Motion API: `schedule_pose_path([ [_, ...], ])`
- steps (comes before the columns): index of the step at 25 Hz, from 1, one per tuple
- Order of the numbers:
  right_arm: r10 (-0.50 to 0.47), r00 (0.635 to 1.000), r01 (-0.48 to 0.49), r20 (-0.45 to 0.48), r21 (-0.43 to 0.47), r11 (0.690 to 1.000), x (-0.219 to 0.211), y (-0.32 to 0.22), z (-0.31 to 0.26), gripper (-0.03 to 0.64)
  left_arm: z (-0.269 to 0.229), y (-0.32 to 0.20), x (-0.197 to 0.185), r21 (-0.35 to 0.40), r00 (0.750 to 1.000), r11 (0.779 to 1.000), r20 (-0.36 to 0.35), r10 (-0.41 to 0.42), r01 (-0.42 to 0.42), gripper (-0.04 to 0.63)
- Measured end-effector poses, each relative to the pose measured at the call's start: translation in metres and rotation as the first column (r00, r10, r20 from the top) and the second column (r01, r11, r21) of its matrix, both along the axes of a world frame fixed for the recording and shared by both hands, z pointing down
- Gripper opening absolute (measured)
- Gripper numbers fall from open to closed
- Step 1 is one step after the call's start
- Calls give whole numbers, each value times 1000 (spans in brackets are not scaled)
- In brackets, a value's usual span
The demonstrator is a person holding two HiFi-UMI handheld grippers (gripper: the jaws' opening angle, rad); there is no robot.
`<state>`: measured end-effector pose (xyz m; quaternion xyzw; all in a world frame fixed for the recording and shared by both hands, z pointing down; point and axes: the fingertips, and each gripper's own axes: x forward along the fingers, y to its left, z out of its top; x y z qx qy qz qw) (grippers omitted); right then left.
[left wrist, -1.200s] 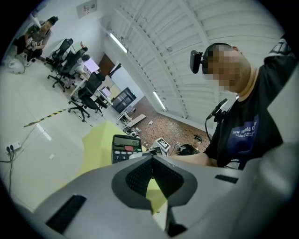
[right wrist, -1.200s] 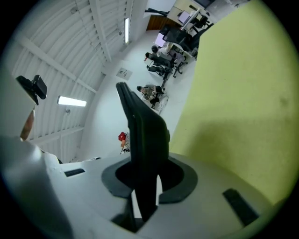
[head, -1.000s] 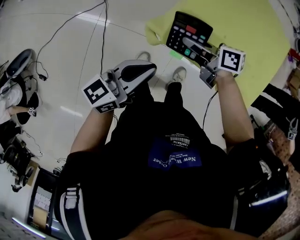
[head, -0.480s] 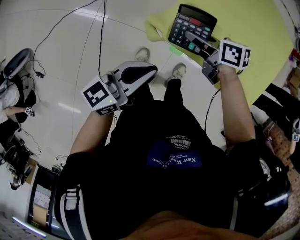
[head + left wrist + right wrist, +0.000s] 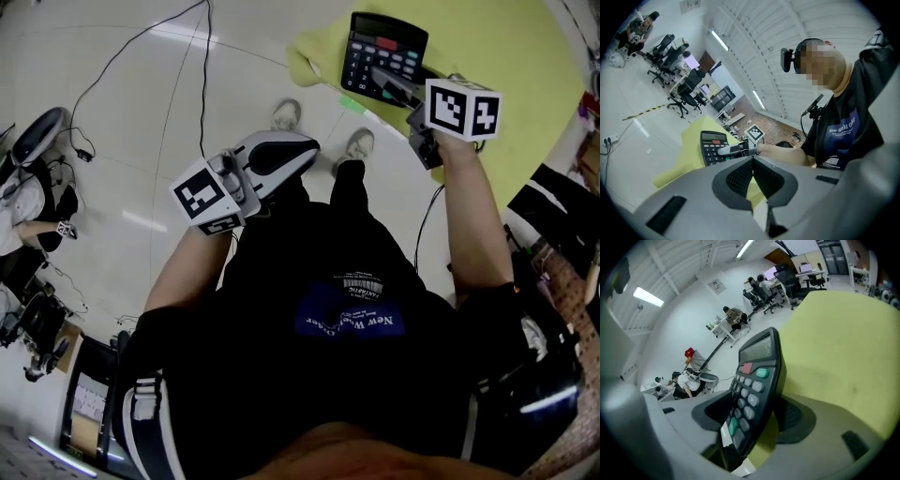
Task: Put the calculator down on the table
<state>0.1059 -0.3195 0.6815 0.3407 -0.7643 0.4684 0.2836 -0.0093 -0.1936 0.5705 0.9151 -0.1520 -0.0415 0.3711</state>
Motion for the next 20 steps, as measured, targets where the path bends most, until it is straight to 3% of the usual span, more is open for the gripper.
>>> schedule_pose_path([
  [6, -8, 998, 10, -67, 23, 1000, 7, 12, 15, 291, 14, 10, 2, -3, 1000, 1000, 0, 15, -15, 6],
  [11, -40, 999, 40, -4, 2, 999, -8, 20, 3, 291, 3, 11, 14, 13, 1000, 1000, 1, 26, -26, 6],
  [16, -20, 994, 21, -105, 10, 1000, 6, 24, 0, 298, -8, 15, 8, 10, 1000, 1000, 4, 23, -23, 6],
  [20, 5, 995, 1, -100, 60, 998, 18, 22, -17, 298, -13, 12, 5, 8, 1000, 1000, -4, 14, -14, 6],
])
